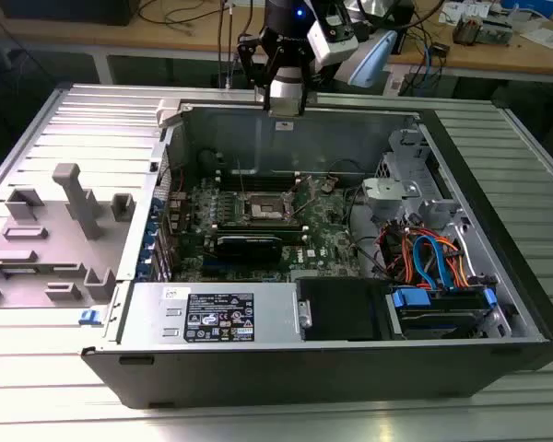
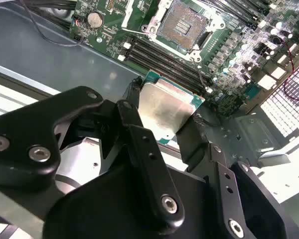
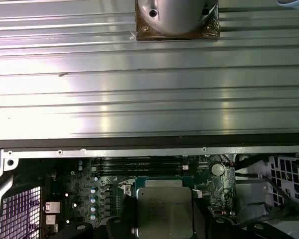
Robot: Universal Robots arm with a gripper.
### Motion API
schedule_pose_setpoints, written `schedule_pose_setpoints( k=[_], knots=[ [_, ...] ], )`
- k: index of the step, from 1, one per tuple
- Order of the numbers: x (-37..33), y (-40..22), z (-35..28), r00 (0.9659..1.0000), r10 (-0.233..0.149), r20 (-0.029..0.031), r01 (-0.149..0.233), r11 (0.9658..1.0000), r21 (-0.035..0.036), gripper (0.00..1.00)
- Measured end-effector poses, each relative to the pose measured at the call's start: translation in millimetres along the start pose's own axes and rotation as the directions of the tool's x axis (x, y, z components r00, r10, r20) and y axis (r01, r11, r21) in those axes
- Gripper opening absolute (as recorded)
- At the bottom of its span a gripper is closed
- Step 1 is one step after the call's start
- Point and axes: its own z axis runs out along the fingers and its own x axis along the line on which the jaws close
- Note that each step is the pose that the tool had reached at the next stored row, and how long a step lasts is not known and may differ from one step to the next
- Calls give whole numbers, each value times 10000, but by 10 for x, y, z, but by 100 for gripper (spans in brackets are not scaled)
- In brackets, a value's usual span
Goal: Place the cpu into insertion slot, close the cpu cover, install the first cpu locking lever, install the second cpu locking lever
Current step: 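Place the cpu into insertion slot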
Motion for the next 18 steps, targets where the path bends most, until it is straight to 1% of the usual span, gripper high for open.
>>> schedule_pose_setpoints(
  k=[5,7,9,12,15,18],
  knots=[
    [0,-10,-1,10000,-1,-1,1,10000,1,54],
    [-1,-32,-3,10000,0,0,0,10000,1,54],
    [-2,-66,-5,10000,0,0,0,10000,1,54],
    [-2,-86,-4,10000,30,4,-30,10000,3,54],
    [-3,-88,-2,9997,256,23,-256,9997,6,54],
    [-2,-88,2,9982,599,53,-599,9982,4,54]
  ],
)
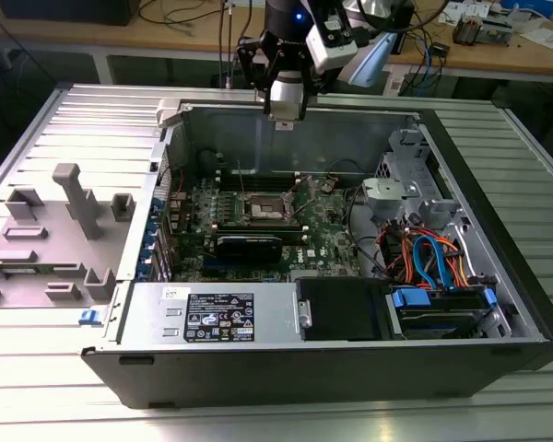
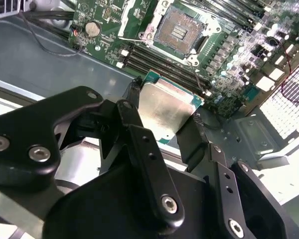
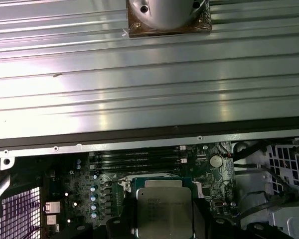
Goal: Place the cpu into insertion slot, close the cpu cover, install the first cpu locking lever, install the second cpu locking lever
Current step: 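Place the cpu into insertion slot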
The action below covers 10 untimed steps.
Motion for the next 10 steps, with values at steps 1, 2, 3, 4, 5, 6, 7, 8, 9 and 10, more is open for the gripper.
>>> schedule_pose_setpoints(
  k=[1,2,3,4,5,6,7,8,9,10],
  knots=[
    [0,0,1,10000,57,5,-57,10000,-3,54],
    [0,0,1,10000,85,8,-85,10000,-4,54],
    [0,0,1,10000,87,8,-87,10000,-4,54],
    [0,0,1,9999,105,10,-105,9999,-4,54],
    [0,0,1,9999,120,11,-120,9999,-5,54],
    [0,0,1,9999,122,12,-122,9999,-5,54],
    [0,0,1,9999,123,11,-123,9999,-5,54],
    [0,0,1,9999,125,12,-125,9999,-5,54],
    [0,0,1,9999,128,12,-128,9999,-5,54],
    [0,0,1,9999,129,12,-129,9999,-5,54]
  ],
)
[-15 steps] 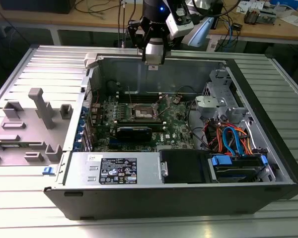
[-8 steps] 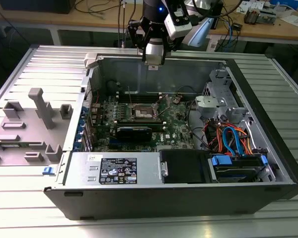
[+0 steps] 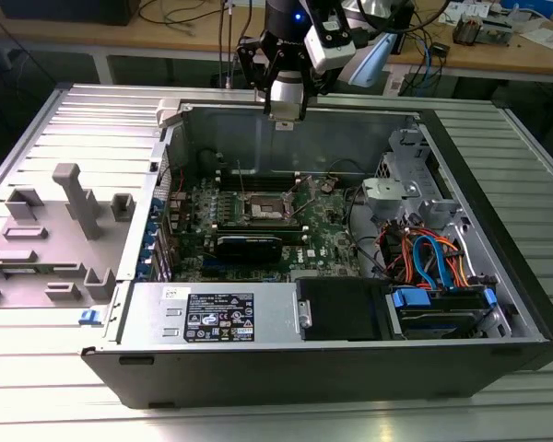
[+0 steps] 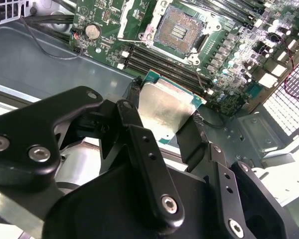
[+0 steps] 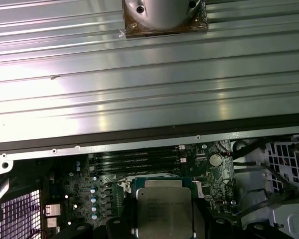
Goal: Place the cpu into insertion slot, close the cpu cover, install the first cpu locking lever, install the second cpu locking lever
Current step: 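Place the cpu into insertion slot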
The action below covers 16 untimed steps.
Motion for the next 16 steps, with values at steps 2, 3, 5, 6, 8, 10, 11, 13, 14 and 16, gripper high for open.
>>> schedule_pose_setpoints(
  k=[2,3,5,6,8,10,11,13,14,16],
  knots=[
    [0,0,0,10000,5,1,-5,10000,0,54],
    [0,0,0,10000,6,1,-6,10000,0,54],
    [0,0,0,10000,7,1,-7,10000,-1,54],
    [0,-1,3,10000,27,5,-27,10000,13,54],
    [0,-1,10,9998,204,22,-204,9998,39,54],
    [0,-2,14,9992,399,41,-399,9992,49,54],
    [0,-3,16,9989,476,48,-476,9989,51,54],
    [-2,-20,22,9984,555,56,-555,9984,51,54],
    [-3,-30,23,9983,572,58,-572,9983,52,54],
    [-4,-42,26,9980,632,64,-633,9980,53,54]
  ],
)
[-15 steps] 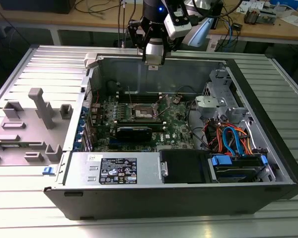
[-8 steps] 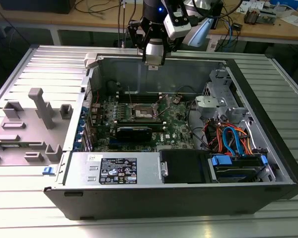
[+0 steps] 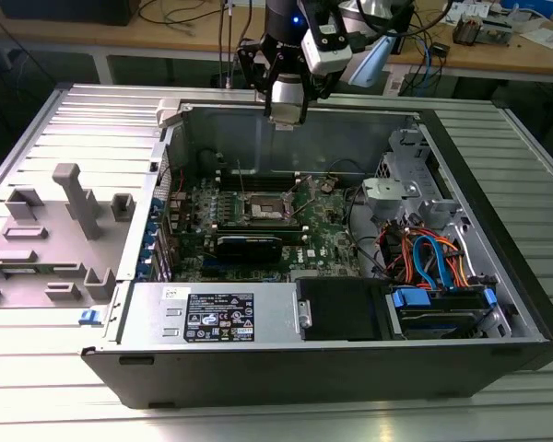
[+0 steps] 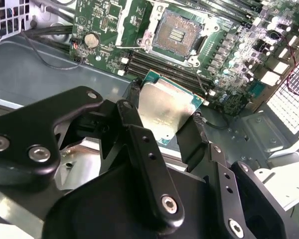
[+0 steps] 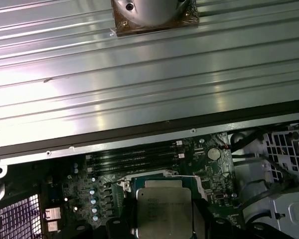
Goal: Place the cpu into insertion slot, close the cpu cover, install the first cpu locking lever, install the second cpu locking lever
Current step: 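Place the cpu into insertion slot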
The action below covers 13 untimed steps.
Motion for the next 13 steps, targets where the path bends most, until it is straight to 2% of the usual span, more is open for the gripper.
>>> schedule_pose_setpoints(
  k=[9,13],
  knots=[
    [-1,-3,17,9976,696,58,-696,9976,0,54],
    [-2,-5,37,9940,1089,94,-1089,9941,5,54]
  ],
)
